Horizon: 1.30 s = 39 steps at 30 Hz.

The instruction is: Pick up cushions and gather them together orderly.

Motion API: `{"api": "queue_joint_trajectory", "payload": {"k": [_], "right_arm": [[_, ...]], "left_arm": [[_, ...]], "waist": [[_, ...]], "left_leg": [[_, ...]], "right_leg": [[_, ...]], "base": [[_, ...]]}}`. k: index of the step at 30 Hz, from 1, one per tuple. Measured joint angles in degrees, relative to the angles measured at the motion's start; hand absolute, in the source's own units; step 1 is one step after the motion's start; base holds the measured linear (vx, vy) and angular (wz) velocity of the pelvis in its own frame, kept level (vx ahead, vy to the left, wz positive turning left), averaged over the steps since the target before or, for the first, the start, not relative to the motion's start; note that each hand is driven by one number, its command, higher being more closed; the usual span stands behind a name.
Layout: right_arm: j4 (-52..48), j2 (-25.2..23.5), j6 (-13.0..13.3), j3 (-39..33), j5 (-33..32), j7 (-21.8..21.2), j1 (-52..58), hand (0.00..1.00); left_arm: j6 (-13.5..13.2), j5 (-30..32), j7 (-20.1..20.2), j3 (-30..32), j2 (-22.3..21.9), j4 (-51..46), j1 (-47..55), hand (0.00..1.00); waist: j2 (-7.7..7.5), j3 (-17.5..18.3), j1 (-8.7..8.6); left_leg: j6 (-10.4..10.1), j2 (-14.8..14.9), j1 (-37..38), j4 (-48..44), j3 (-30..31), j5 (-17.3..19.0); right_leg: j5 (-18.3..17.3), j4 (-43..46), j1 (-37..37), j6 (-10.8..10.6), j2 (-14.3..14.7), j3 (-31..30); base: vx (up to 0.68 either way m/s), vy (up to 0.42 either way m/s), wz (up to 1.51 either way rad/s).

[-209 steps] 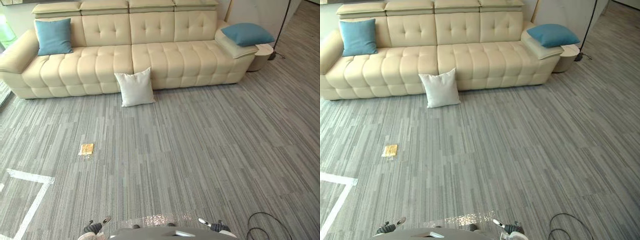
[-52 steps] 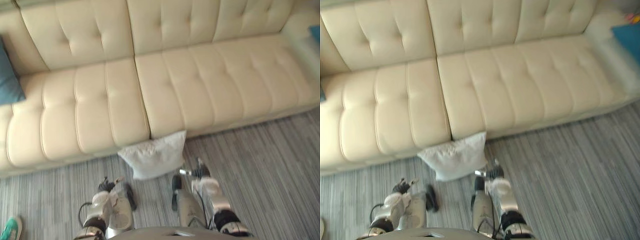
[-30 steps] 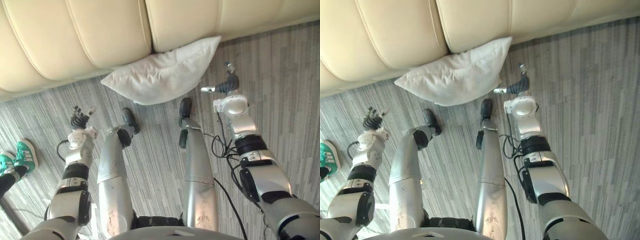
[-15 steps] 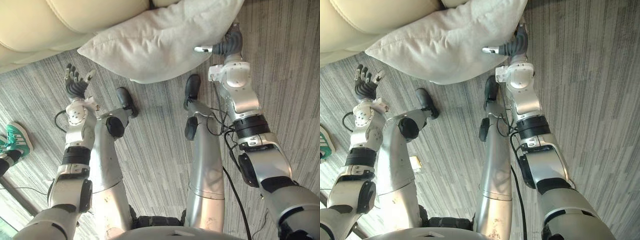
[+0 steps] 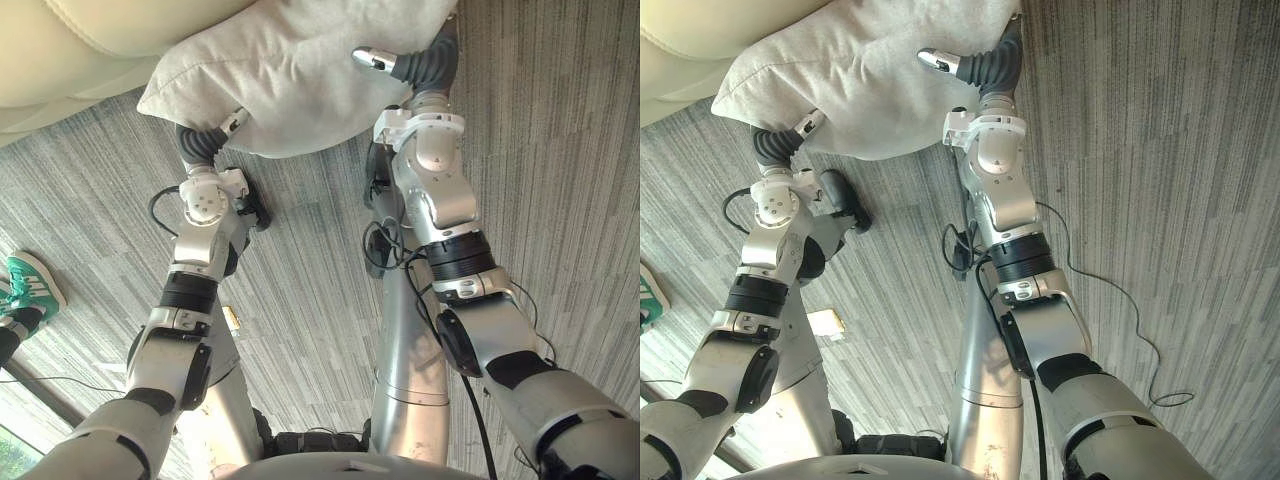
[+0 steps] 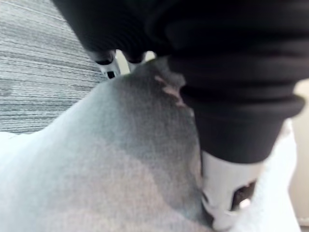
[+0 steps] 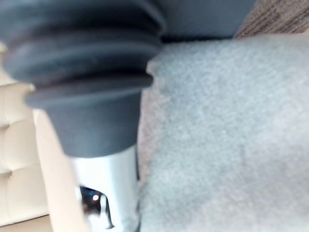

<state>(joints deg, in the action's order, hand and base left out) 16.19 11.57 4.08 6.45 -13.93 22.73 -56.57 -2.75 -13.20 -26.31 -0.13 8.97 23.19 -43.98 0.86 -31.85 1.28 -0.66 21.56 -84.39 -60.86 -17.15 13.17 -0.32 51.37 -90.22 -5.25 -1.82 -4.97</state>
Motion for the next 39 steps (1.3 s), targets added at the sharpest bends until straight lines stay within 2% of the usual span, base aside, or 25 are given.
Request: {"api": "queue_joint_trajectory", "payload": {"k": [8, 20, 24, 33, 36, 39], "right_arm": [[-0.04, -0.18, 1.44, -0.53, -4.28, 1.54, 0.00, 1.00], [-4.39, -1.80, 2.09, -0.79, -4.80, 1.15, 1.40, 1.00], [-6.26, -2.66, 3.70, -0.83, -4.80, 0.96, 4.37, 1.00], [-10.65, -5.45, 4.95, -0.86, -4.88, -1.29, 13.28, 1.00], [-10.97, -6.88, 5.00, -0.81, -4.90, -2.22, 16.52, 1.00], [-11.10, -7.17, 4.94, -0.80, -4.93, -3.43, 20.92, 1.00]], "left_arm": [[0.91, 1.06, -2.09, -0.07, 0.40, 0.00, -1.54, 1.00], [0.97, 1.03, -2.72, -0.73, 0.96, -4.56, 0.21, 1.00], [0.97, 1.03, -3.80, -1.08, -0.08, -7.02, 1.71, 1.00], [0.98, 1.06, -4.80, -0.19, -0.99, -18.68, 10.14, 1.00], [0.98, 1.08, -4.80, 0.04, -2.50, -21.45, 13.68, 1.00], [0.98, 1.11, -4.50, -0.14, -5.12, -23.07, 17.74, 1.00]], "waist": [[-0.01, -0.01, -0.44], [-0.01, -0.01, -0.91], [-0.01, 0.00, -1.10], [-0.01, 0.05, -1.17], [-0.05, 0.15, -1.15], [-0.06, 0.23, -0.76]], "left_leg": [[-0.02, 0.00, -0.79, 0.05, 0.60, -0.01], [0.12, -0.07, -0.79, 0.05, 1.11, -0.34], [0.11, -0.38, 0.00, 0.57, 1.58, -0.80], [-2.01, -2.06, 10.01, 9.29, 1.39, -3.71], [-1.98, -2.10, 15.43, 11.39, 1.30, -4.20], [-2.34, -2.13, 23.93, 13.19, 0.54, -3.87]], "right_leg": [[0.07, -0.56, -0.11, 0.03, 0.01, 0.48], [0.06, -0.50, 0.22, 0.06, -0.09, 0.93], [0.11, -0.82, 1.46, 0.24, -0.27, 1.32], [1.36, -8.34, 11.79, 1.77, -0.94, 3.06], [1.36, -10.42, 17.33, 1.92, -0.79, 3.74], [1.53, -12.81, 25.77, 2.29, -0.47, 4.02]], "base": [[-0.05, -0.007, -0.01], [-0.06, -0.014, 0.00], [-0.07, -0.023, 0.06], [-0.06, -0.040, 0.06], [-0.02, -0.055, -0.04], [0.03, -0.057, -0.11]]}}
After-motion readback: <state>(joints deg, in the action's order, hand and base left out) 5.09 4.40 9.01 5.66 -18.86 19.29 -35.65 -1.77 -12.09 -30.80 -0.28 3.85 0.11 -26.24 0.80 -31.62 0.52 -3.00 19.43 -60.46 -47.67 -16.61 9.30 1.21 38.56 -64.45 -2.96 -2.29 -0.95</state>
